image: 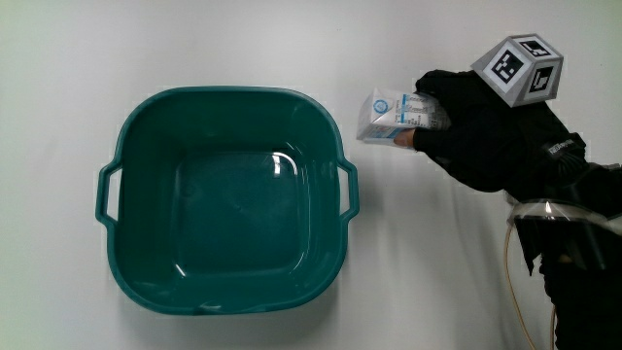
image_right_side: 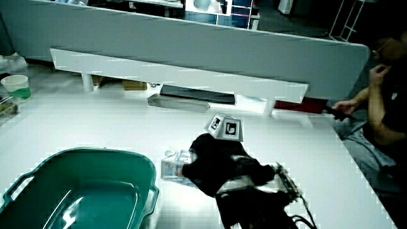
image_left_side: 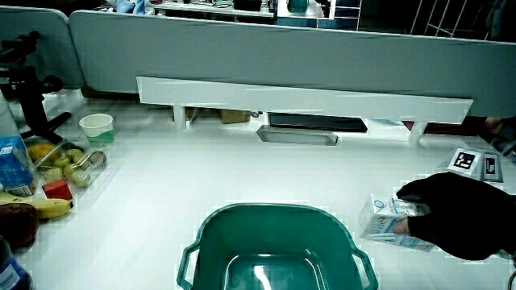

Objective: Place milk on desk

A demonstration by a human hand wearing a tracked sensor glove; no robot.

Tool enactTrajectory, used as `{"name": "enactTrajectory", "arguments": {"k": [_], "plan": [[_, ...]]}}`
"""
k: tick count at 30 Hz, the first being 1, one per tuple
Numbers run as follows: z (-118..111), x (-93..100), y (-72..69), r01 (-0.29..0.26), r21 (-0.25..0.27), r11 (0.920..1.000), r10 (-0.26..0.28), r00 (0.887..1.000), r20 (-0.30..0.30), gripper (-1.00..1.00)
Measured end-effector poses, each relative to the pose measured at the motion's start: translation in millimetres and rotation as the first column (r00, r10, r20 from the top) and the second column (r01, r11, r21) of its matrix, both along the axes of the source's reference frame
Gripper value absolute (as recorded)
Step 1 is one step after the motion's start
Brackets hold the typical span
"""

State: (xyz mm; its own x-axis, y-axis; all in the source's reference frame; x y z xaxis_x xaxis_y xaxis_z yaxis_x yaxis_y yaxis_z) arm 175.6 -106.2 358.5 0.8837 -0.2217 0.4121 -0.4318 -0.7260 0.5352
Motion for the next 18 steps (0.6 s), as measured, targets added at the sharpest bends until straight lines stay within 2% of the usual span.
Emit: {"name": "enactTrajectory", "arguments": {"k": [9, 18], "plan": [[24.4, 9.7, -6.2, -0.045, -0.02, 0.9988, 0.044, 0.998, -0.047, 0.0], [53.3, 12.9, -10.7, -0.069, -0.069, 0.9952, 0.064, 0.995, -0.081, 0.0]]}}
